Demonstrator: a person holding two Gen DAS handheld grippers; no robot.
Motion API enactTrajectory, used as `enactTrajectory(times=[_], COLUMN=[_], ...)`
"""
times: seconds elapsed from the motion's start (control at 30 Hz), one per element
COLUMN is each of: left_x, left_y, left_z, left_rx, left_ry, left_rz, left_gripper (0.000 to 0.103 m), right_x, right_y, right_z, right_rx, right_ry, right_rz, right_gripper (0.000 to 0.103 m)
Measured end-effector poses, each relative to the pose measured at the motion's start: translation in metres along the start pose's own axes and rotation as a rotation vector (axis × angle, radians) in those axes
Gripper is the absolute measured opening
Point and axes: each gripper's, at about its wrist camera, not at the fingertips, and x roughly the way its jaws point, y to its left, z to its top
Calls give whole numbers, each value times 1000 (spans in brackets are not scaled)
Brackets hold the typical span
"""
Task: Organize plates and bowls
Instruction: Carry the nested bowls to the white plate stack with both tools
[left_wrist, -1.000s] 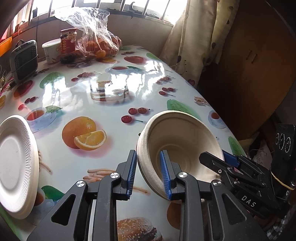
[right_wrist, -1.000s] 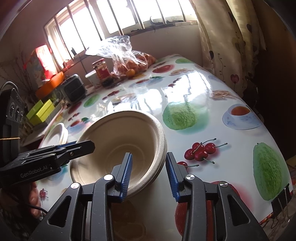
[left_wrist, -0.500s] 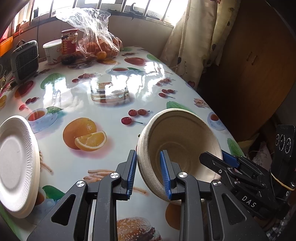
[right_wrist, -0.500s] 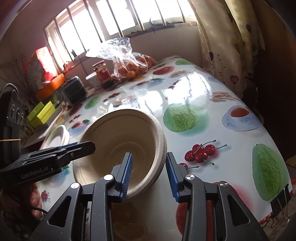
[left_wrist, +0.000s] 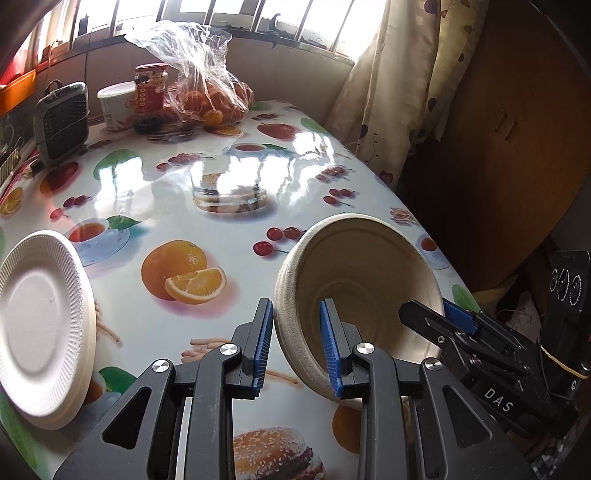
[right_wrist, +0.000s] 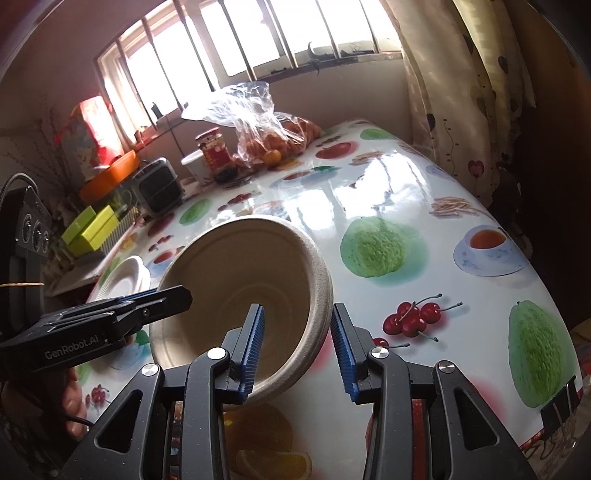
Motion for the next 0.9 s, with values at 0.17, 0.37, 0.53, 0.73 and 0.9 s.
enactTrajectory(times=[0.17, 0.37, 0.53, 0.73, 0.9], left_x=[-8, -18, -25, -36, -45], left_y=[4, 13, 23, 36, 49], left_z=[-1, 0, -1, 0, -2], left_rx=[-12, -35, -59, -84, -106], left_ry=[-13, -32, -39, -60, -74], left_rz=[11, 27, 44, 70, 94], left_gripper=[27, 27, 27, 27, 27], right_x=[-1, 2, 6, 13, 20], right_y=[8, 20, 30, 46, 60], right_z=[4, 10, 15, 19, 24], right_rx=[-16, -40, -62, -93, -122], right_ry=[-6, -6, -7, -1, 5], right_rz=[14, 36, 60, 88, 111], right_gripper=[36, 36, 36, 36, 36])
